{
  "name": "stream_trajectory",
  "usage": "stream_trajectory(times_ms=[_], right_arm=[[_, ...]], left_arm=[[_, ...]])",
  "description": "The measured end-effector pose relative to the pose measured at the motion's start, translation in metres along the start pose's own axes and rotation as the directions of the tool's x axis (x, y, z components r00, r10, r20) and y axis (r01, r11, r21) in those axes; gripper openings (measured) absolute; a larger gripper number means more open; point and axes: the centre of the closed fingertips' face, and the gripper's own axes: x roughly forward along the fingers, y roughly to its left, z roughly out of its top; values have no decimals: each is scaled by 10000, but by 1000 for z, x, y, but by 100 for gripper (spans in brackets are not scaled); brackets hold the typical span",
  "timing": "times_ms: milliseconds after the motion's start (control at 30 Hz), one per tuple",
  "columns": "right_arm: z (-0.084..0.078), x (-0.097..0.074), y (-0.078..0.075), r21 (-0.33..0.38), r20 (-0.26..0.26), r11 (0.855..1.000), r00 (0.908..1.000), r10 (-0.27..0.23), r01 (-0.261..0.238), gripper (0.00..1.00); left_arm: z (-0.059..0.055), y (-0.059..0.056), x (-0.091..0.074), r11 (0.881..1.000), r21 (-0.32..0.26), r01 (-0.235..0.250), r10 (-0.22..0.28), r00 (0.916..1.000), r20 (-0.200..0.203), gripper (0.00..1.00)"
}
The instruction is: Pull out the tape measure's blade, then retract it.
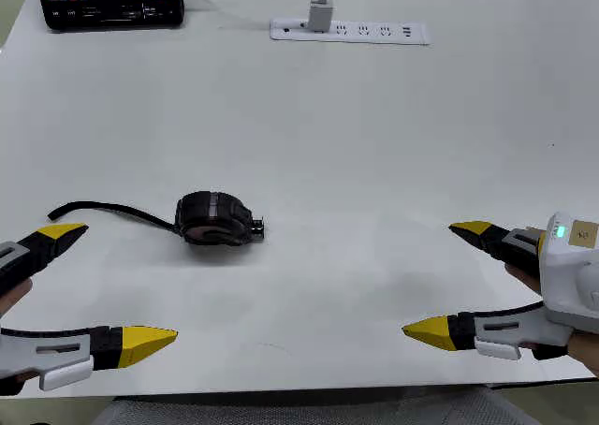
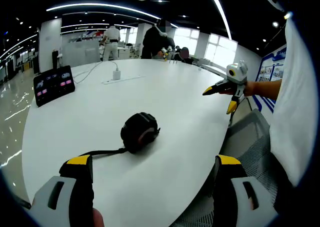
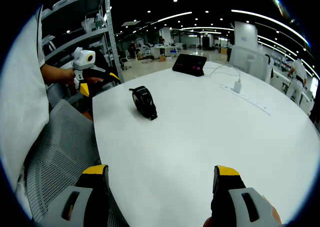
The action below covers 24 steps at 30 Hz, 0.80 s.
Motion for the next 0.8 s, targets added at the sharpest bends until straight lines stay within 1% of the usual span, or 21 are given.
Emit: stream_trajectory(times_ms=[333, 633, 800], right_arm=[[-3, 2, -3, -146, -166, 9999, 9999, -36, 33, 84], [-3, 3, -5, -148, -126, 9999, 9999, -27, 25, 85], [-3, 4, -3, -189, -121, 9998, 9999, 97, -99, 81]], left_arm=[[-1, 3, 1, 10000, 63, 37, -37, 10000, -71, 99], [-2, 4, 3, 10000, 57, 46, -46, 10000, -69, 99], [-3, 4, 3, 10000, 16, 52, -52, 9999, -122, 96]])
